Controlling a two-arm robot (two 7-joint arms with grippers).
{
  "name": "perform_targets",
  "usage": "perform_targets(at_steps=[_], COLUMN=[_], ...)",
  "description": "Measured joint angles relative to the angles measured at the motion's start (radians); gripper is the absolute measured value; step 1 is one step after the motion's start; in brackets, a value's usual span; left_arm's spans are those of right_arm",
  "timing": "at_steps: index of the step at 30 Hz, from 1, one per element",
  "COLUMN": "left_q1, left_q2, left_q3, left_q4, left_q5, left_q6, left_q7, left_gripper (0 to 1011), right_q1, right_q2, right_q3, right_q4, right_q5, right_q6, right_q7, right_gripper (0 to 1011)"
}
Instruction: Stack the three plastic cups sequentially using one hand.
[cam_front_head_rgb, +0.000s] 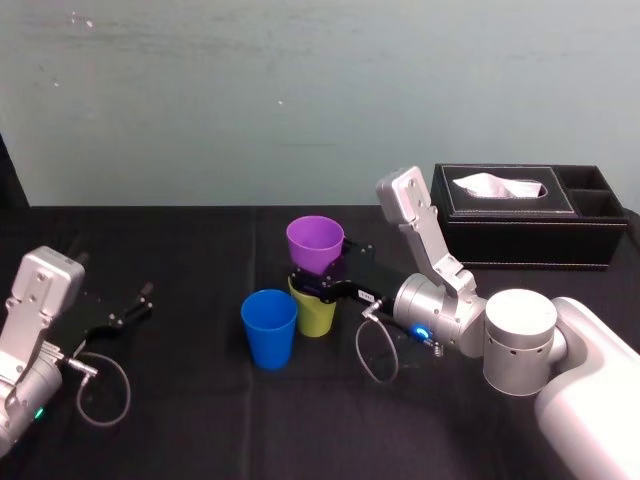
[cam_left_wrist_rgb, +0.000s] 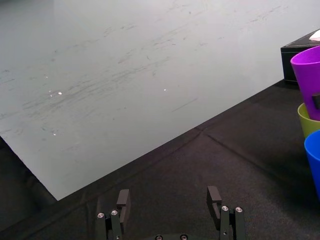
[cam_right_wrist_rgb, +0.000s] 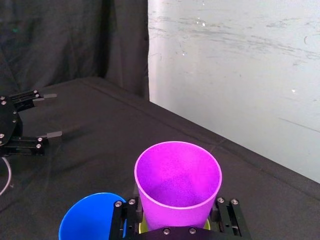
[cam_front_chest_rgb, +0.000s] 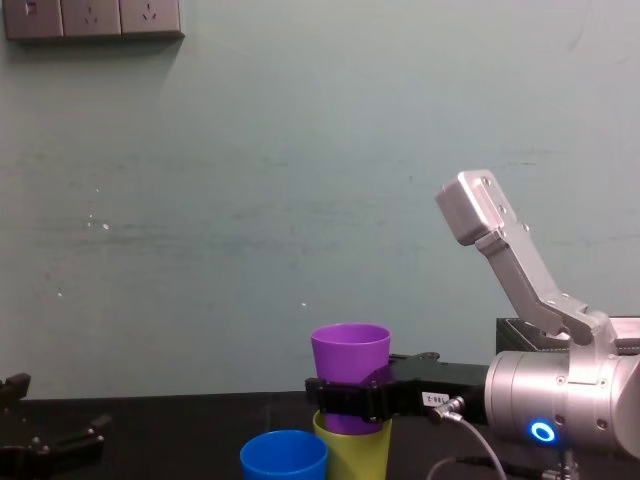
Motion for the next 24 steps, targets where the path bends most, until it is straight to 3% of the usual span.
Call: perform_targets(at_steps=[5, 12, 24], left_q1=[0.000, 0.000, 0.000], left_q2=[0.000, 0.000, 0.000], left_q3=[0.000, 0.000, 0.000], left_q4=[0.000, 0.000, 0.000], left_q5=[0.000, 0.000, 0.000], left_q6=[0.000, 0.000, 0.000], left_q7=[0.000, 0.000, 0.000], left_gripper=[1000, 1000, 1000], right_q1=[0.000, -0.001, -0.013], right_q2=[0.000, 0.001, 0.009], right_q3=[0.000, 0.001, 0.010], right_q4=[-0.002, -0.004, -0.031], right_q5=[0.000, 0.000, 0.001], right_q6=[0.001, 0.002, -0.006], right_q7=[0.000, 0.000, -0.006], right_gripper=[801, 997, 1004])
